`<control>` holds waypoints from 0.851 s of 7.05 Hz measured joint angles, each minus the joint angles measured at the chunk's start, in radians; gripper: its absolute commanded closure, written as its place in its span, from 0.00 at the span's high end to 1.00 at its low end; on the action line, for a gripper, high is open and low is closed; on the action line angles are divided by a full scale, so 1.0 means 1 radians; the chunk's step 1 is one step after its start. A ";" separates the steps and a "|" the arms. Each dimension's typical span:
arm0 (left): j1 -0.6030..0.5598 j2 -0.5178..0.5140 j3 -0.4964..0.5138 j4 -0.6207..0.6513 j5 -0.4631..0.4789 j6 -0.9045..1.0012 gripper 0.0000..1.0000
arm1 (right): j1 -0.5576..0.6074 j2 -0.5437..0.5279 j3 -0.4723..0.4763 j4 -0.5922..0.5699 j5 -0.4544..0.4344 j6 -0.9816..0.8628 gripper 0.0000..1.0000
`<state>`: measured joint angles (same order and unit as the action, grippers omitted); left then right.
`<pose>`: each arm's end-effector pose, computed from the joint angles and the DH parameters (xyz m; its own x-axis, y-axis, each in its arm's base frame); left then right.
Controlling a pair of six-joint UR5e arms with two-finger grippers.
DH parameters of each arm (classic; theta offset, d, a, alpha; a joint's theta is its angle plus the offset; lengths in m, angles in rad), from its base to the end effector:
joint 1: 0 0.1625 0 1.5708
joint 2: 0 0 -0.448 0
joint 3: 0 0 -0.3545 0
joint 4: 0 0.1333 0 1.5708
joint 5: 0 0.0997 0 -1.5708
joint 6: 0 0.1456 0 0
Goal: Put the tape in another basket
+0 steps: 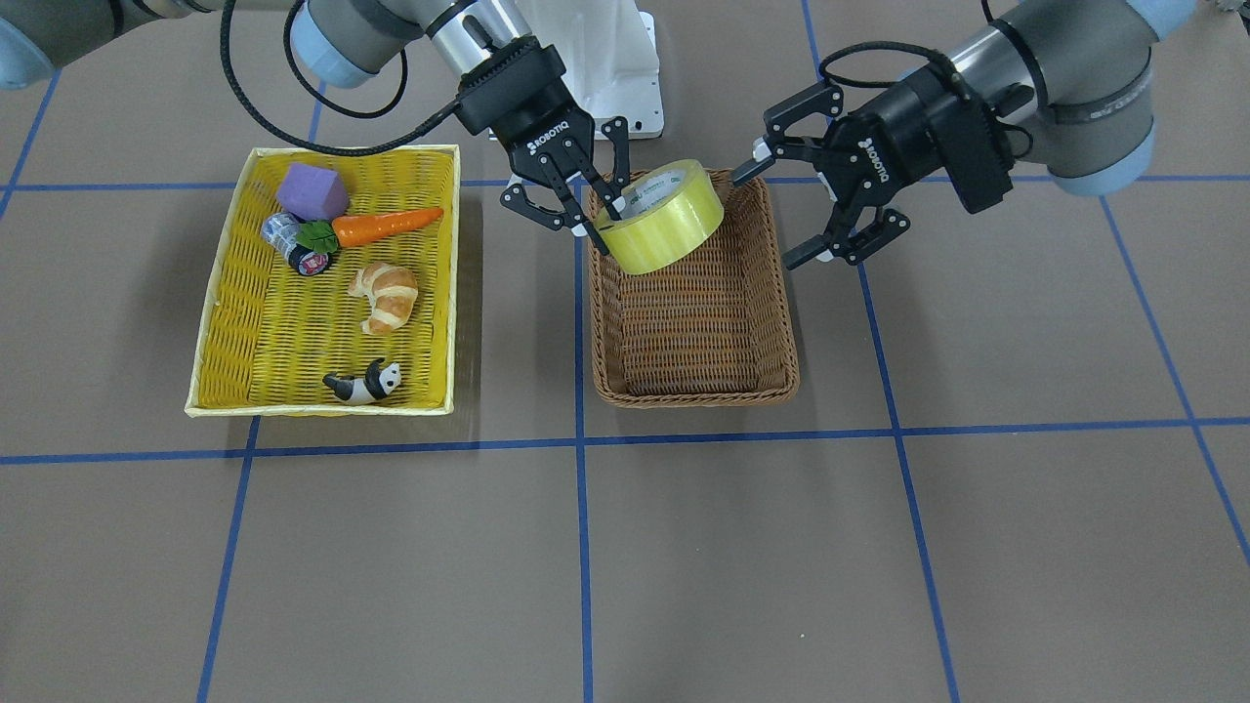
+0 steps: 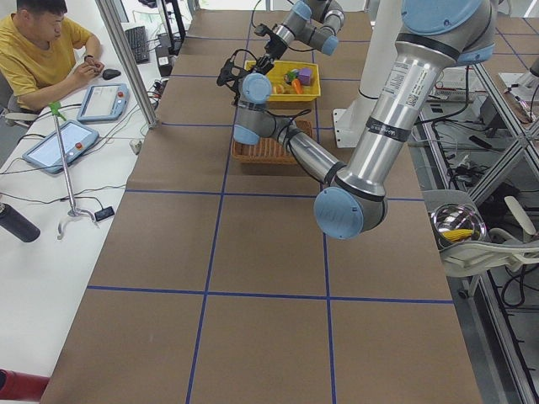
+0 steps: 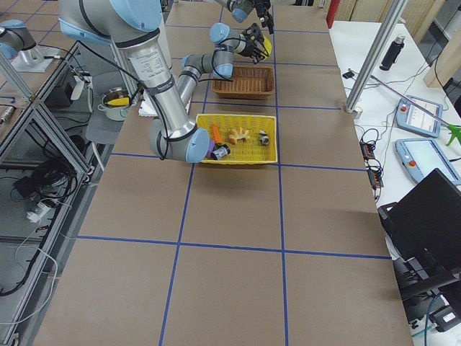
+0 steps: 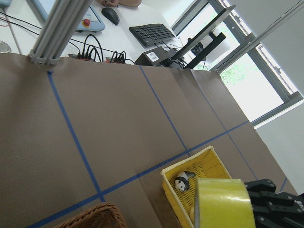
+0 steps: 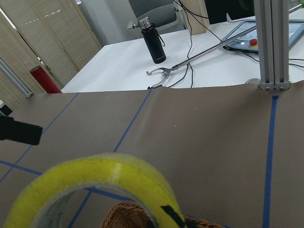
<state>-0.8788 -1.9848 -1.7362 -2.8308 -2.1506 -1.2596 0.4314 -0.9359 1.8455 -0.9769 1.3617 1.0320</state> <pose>0.3211 -0.4714 0.2501 -0.0672 0.4825 -0.8733 0.3442 0.8328 0.4336 -0.5059 -0.4129 0.1535 0.3588 -0.3874 0.8492 -0.4812 0.7028 0.5239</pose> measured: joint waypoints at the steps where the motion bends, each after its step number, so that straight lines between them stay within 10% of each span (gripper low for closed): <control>1: 0.013 -0.002 -0.010 -0.003 0.010 -0.020 0.99 | -0.012 0.002 0.000 -0.001 -0.002 -0.002 0.00; 4: 0.042 -0.003 -0.018 -0.003 0.015 -0.035 0.98 | -0.021 0.019 0.001 -0.005 -0.003 -0.010 0.00; 5: 0.055 -0.003 -0.017 -0.003 0.018 -0.035 0.67 | -0.022 0.023 0.001 -0.006 -0.002 -0.012 0.00; 6: 0.070 -0.003 -0.017 -0.002 0.028 -0.036 0.01 | -0.022 0.025 0.002 -0.006 -0.002 -0.013 0.36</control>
<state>-0.8092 -1.9881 -1.7530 -2.8333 -2.1227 -1.2951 0.4099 -0.9113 1.8474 -0.9828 1.3601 1.0186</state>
